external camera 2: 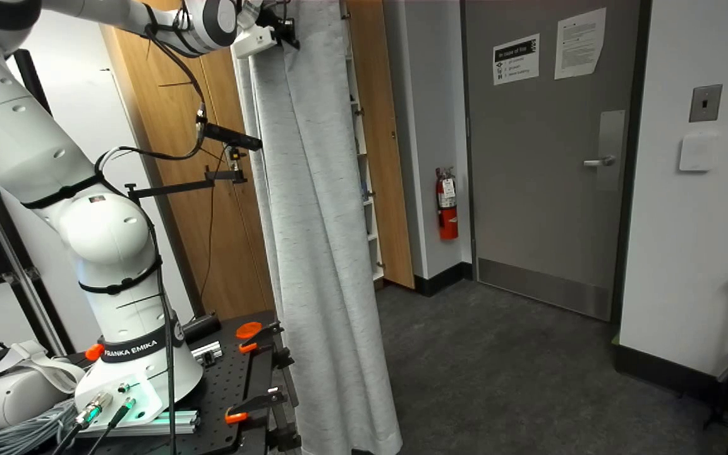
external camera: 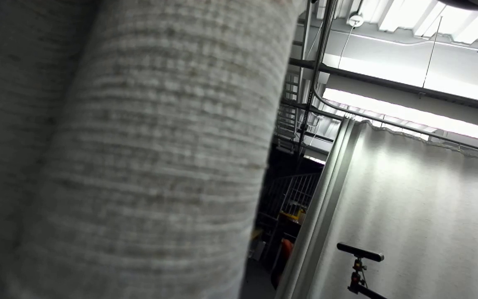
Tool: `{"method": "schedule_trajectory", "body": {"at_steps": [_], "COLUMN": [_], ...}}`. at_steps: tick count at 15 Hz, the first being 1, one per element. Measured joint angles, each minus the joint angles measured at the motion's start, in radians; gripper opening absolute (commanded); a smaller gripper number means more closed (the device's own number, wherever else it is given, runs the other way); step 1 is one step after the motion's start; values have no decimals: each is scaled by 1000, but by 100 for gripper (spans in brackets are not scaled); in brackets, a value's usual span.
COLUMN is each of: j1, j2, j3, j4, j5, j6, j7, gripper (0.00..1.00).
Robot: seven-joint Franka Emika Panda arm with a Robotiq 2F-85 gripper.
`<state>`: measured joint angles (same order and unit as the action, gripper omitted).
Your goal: Slide the curtain to the left
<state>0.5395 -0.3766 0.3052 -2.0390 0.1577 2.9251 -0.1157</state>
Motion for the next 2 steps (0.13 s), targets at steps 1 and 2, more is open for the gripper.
{"method": "schedule_trajectory", "body": {"at_steps": [1, 2], "j1": [0, 0], "j2": [0, 0], "j3": [0, 0], "j4": [0, 0], "j5": [0, 0], "j6": [0, 0], "j7": [0, 0], "gripper": [2, 2]}}
